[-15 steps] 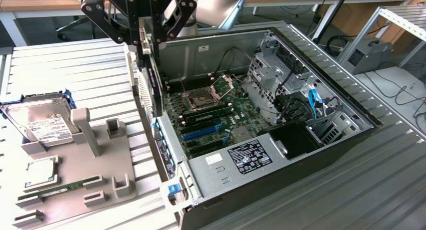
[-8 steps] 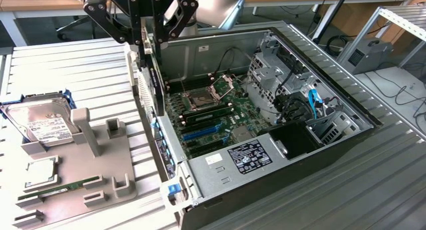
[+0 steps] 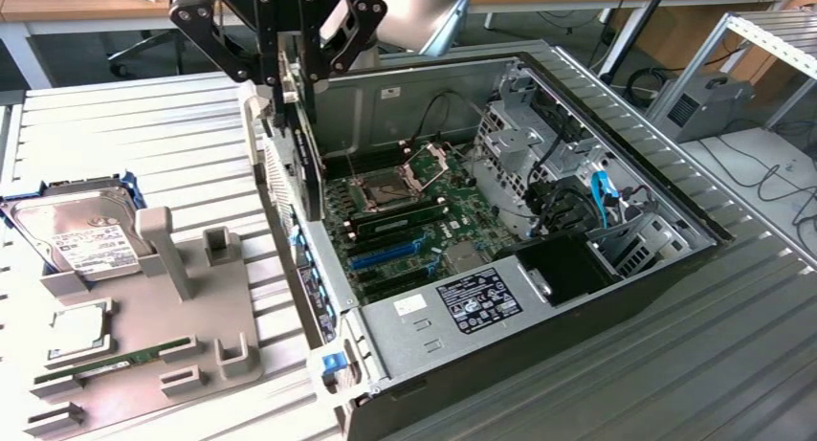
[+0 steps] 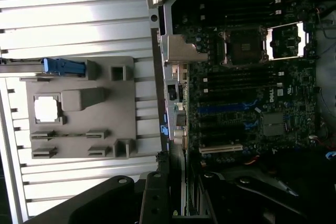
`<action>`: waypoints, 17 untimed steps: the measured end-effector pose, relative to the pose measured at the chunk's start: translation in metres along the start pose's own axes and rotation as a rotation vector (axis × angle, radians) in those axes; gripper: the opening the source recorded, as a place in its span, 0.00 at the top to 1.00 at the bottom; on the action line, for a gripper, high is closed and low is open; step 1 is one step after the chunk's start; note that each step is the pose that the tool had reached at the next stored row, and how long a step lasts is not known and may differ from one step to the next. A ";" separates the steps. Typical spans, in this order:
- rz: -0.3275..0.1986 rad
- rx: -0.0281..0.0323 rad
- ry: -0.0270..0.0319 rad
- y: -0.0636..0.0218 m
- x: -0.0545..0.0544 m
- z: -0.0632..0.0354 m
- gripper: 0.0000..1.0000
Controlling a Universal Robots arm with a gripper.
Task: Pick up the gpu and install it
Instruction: 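Pick up the gpu and move the gpu toward the slot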
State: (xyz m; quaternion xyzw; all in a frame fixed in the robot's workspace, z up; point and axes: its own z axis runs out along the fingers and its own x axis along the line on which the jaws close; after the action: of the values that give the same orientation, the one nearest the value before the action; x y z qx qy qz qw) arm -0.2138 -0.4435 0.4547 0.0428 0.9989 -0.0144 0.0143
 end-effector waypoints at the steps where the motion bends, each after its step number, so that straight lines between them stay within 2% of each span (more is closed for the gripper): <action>1: 0.000 0.0000 0.0000 0.0001 0.000 0.0000 0.74; 17: 0.000 0.0000 0.0001 0.0010 -0.011 0.0004 0.74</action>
State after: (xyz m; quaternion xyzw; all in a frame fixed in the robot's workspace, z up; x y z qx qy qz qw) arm -0.2027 -0.4434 0.4546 0.0428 0.9989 -0.0144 0.0143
